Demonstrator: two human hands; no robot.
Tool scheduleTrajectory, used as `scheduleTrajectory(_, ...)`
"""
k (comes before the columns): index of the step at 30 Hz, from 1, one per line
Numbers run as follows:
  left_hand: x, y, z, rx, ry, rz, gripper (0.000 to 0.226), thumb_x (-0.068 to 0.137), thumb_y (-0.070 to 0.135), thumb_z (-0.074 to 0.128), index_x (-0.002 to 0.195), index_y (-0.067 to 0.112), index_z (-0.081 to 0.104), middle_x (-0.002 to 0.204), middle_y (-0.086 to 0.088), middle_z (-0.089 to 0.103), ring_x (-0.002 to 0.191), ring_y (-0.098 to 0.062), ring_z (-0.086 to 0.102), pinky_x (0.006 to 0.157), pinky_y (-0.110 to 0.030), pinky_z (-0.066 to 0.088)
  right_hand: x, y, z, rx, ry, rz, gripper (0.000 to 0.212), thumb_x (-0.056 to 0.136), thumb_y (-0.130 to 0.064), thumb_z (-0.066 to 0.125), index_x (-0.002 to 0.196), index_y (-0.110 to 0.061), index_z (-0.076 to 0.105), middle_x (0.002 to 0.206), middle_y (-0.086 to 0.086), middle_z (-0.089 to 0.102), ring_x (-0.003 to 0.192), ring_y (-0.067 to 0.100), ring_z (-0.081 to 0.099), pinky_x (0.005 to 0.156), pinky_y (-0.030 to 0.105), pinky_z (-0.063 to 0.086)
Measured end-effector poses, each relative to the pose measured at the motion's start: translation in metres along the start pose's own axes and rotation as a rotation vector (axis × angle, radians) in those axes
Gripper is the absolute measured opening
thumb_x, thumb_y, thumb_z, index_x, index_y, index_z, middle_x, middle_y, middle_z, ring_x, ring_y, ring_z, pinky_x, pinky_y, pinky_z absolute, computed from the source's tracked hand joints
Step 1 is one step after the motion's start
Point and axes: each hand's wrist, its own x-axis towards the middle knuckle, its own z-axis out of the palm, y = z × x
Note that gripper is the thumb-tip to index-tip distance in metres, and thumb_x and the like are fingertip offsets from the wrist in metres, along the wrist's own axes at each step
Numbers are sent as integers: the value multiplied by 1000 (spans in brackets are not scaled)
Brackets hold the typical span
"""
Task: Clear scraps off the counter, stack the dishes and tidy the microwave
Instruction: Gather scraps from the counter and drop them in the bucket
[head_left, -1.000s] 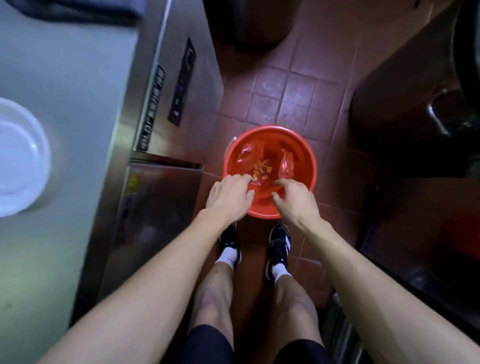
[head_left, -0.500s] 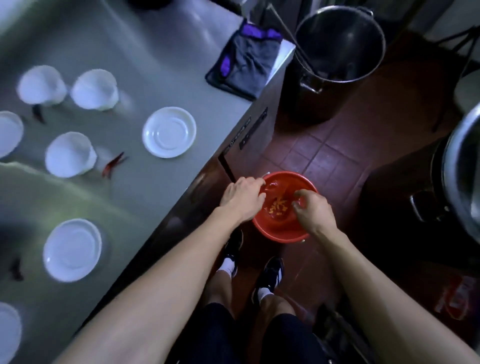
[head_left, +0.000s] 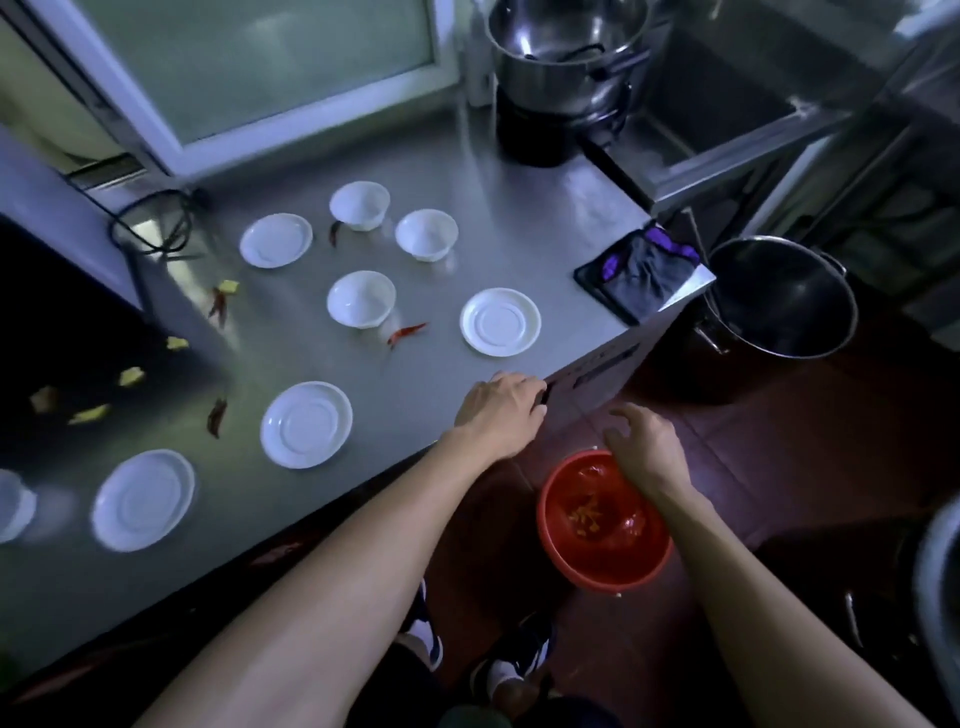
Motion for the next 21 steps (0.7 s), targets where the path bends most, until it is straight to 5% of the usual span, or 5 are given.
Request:
scheduleTrajectory(10,-51,-128,-76,-32,135,-140,41,101,35,46,139,21,52,146,-3,51,133,-26,45,103,-40,40,18,-152,46,-67,-78,-234,36,95,-25,59,130,-16,63,131,9,63,115,30,59,96,44,48)
scheduleTrajectory(21,-100,-285,-136,-46,269,-227,35,99,34,47,130,22,56,132,-3,60,122,-27,51,96,-40,44,14,-323,126,-115,-101,-397,33,94,-21,59,126,-16,66,129,11,65,113,35,62,96,43,50)
